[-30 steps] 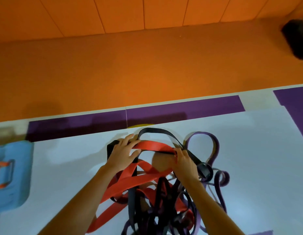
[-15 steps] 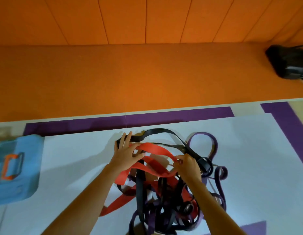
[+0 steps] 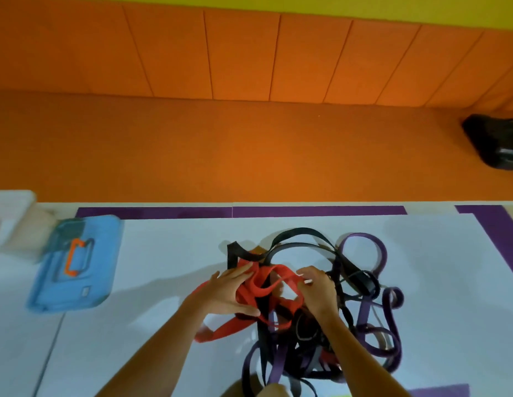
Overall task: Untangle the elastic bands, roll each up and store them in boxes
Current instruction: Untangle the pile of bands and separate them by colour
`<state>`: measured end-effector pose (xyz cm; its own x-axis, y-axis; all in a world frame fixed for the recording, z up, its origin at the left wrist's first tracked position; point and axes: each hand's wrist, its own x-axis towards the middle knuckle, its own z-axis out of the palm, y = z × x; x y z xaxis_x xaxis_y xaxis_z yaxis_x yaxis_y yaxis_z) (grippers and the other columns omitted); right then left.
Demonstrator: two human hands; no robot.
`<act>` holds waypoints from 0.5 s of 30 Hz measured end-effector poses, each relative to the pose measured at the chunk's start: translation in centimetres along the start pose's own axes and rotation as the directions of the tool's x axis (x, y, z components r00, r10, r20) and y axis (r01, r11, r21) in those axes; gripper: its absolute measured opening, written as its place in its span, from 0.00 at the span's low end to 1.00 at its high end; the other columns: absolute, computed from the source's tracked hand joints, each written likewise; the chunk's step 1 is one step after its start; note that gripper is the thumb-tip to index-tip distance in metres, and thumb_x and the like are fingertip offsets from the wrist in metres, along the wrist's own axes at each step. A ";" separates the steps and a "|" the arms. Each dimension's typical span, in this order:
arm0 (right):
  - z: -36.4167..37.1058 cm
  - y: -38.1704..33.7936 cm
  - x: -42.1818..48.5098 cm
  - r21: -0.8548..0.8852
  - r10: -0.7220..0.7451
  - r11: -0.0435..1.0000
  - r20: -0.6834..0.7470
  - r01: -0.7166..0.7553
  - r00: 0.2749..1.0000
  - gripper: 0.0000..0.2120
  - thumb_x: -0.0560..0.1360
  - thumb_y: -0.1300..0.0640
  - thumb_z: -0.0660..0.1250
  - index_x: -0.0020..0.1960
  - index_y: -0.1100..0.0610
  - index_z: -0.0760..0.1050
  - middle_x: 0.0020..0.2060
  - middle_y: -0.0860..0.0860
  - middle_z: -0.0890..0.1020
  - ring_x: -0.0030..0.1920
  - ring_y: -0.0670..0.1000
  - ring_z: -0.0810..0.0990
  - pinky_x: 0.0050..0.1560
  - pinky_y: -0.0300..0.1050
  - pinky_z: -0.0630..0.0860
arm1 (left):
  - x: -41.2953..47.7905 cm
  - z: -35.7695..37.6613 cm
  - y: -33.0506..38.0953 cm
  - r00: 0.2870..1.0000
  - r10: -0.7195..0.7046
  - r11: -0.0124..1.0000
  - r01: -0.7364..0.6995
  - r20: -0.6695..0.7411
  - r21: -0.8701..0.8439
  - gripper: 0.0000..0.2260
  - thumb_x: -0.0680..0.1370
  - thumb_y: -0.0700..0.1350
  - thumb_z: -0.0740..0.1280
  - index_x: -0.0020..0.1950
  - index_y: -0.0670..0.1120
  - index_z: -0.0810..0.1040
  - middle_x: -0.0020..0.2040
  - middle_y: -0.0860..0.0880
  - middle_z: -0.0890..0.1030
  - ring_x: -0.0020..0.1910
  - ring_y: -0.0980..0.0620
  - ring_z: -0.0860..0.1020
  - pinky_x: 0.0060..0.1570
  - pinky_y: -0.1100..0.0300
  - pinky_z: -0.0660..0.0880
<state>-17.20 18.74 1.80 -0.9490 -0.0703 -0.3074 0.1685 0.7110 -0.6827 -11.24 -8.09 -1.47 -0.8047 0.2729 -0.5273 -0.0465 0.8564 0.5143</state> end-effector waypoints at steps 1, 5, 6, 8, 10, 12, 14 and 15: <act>0.0 0.2 0.1 0.030 0.041 0.999 -0.033 -0.040 0.999 0.05 0.78 0.56 0.74 0.53 0.49 0.85 0.42 0.35 0.83 0.38 0.35 0.82 0.34 0.27 0.73 | -0.3 0.1 -0.1 1.000 -0.005 1.000 0.005 0.023 0.003 0.60 0.64 0.84 0.65 0.85 0.62 0.40 0.85 0.62 0.39 0.86 0.49 0.48 0.82 0.36 0.49; -0.9 1.4 0.8 0.170 0.191 0.972 -0.177 -0.162 0.965 0.11 0.78 0.65 0.69 0.56 0.53 0.84 0.52 0.47 0.87 0.49 0.49 0.84 0.44 0.40 0.76 | -0.6 0.6 0.5 0.999 -0.035 0.999 0.035 -0.010 -0.012 0.58 0.67 0.72 0.77 0.85 0.63 0.43 0.87 0.54 0.52 0.84 0.43 0.59 0.82 0.36 0.53; -1.2 1.7 1.2 0.202 0.203 0.966 -0.191 -0.164 0.960 0.11 0.78 0.65 0.69 0.55 0.53 0.84 0.51 0.47 0.86 0.48 0.50 0.84 0.43 0.39 0.75 | -0.4 0.7 1.0 0.996 -0.045 0.998 0.043 -0.071 -0.036 0.55 0.68 0.66 0.80 0.83 0.63 0.46 0.85 0.52 0.60 0.81 0.42 0.65 0.81 0.36 0.56; -1.6 1.9 1.7 0.234 0.203 0.959 -0.182 -0.159 0.962 0.11 0.78 0.65 0.70 0.54 0.51 0.83 0.47 0.45 0.86 0.43 0.46 0.85 0.38 0.37 0.76 | 0.2 0.7 2.2 0.982 -0.074 0.996 0.066 -0.176 -0.053 0.53 0.71 0.56 0.82 0.82 0.63 0.47 0.82 0.50 0.68 0.74 0.40 0.74 0.77 0.35 0.63; -1.8 2.2 2.6 0.281 0.190 0.949 -0.135 -0.146 0.973 0.11 0.79 0.64 0.70 0.56 0.51 0.83 0.47 0.45 0.85 0.41 0.45 0.85 0.37 0.41 0.82 | 1.2 0.5 3.4 0.969 -0.098 0.995 0.096 -0.226 -0.020 0.54 0.72 0.54 0.81 0.84 0.62 0.45 0.84 0.50 0.64 0.71 0.41 0.77 0.76 0.35 0.66; -1.9 2.5 3.6 0.348 0.192 0.924 -0.062 -0.159 0.980 0.10 0.80 0.64 0.71 0.55 0.50 0.82 0.48 0.48 0.85 0.40 0.50 0.87 0.38 0.49 0.86 | 2.4 0.4 4.6 0.961 -0.131 0.989 0.145 -0.242 0.041 0.52 0.74 0.55 0.79 0.86 0.60 0.45 0.86 0.50 0.57 0.70 0.43 0.78 0.76 0.35 0.66; -2.0 2.8 4.4 0.373 0.174 0.913 0.011 -0.166 0.985 0.08 0.80 0.62 0.72 0.55 0.51 0.83 0.49 0.49 0.86 0.43 0.50 0.88 0.40 0.51 0.87 | 3.6 0.3 5.6 0.940 -0.210 0.970 0.236 -0.269 0.066 0.45 0.76 0.56 0.77 0.85 0.57 0.53 0.84 0.49 0.59 0.71 0.43 0.76 0.75 0.36 0.69; -2.1 3.0 4.8 0.380 0.160 0.910 0.047 -0.165 0.986 0.07 0.80 0.62 0.73 0.55 0.53 0.83 0.50 0.48 0.86 0.47 0.51 0.88 0.44 0.54 0.87 | 4.0 0.4 6.1 0.924 -0.246 0.961 0.273 -0.292 0.053 0.39 0.78 0.54 0.76 0.83 0.55 0.59 0.82 0.49 0.61 0.71 0.44 0.77 0.73 0.38 0.72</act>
<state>-21.80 21.96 -0.35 -0.8964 0.0114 -0.4431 0.4116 0.3924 -0.8226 -14.52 -1.60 -0.70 -0.9051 -0.0867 -0.4162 -0.2326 0.9205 0.3140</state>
